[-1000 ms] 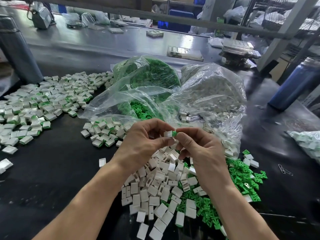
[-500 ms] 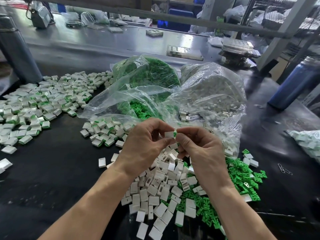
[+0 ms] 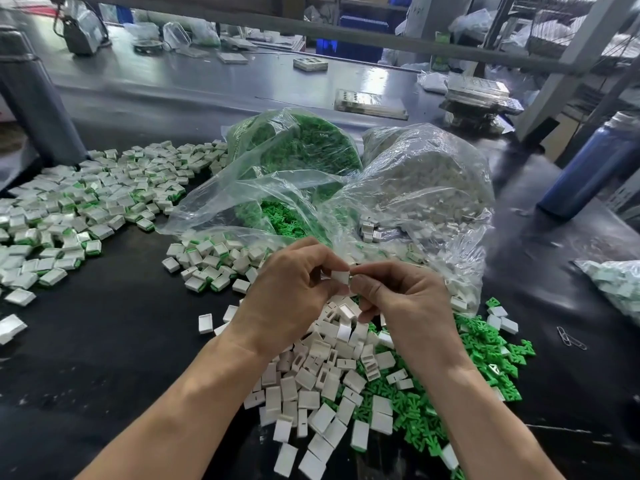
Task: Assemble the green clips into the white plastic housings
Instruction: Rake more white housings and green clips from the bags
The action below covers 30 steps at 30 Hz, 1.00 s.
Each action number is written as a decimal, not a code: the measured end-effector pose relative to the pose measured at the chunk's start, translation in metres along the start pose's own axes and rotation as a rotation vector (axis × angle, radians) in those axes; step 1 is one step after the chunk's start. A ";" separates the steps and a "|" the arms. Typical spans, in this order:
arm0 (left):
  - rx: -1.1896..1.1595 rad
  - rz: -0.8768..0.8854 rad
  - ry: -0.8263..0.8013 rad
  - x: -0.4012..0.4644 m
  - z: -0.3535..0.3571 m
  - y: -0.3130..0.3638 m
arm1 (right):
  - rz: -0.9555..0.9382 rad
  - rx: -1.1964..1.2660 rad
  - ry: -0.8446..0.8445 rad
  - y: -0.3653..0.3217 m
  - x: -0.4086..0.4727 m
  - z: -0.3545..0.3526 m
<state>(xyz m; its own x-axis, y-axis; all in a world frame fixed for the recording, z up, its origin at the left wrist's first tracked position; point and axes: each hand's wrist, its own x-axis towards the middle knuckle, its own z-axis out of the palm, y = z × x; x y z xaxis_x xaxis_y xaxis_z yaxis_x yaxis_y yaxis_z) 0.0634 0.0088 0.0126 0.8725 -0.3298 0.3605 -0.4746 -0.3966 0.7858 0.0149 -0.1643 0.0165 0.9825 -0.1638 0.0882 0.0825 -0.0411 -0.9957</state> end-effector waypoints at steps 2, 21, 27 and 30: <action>-0.003 -0.004 -0.040 0.001 0.000 -0.001 | 0.016 -0.021 -0.020 -0.001 0.001 -0.002; 0.021 0.056 0.015 0.000 0.003 -0.002 | 0.090 -0.094 -0.098 -0.001 0.000 -0.008; 0.058 0.101 -0.097 0.002 -0.001 0.000 | 0.079 -0.190 -0.148 -0.004 0.000 -0.014; 0.059 0.117 -0.082 0.002 0.000 0.000 | 0.062 -0.166 -0.139 -0.006 -0.001 -0.012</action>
<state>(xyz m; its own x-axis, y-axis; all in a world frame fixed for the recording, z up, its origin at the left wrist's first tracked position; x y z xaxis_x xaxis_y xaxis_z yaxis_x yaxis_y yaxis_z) 0.0646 0.0084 0.0137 0.7993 -0.4446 0.4042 -0.5810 -0.4003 0.7087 0.0110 -0.1756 0.0228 0.9993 -0.0344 0.0109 0.0039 -0.1983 -0.9801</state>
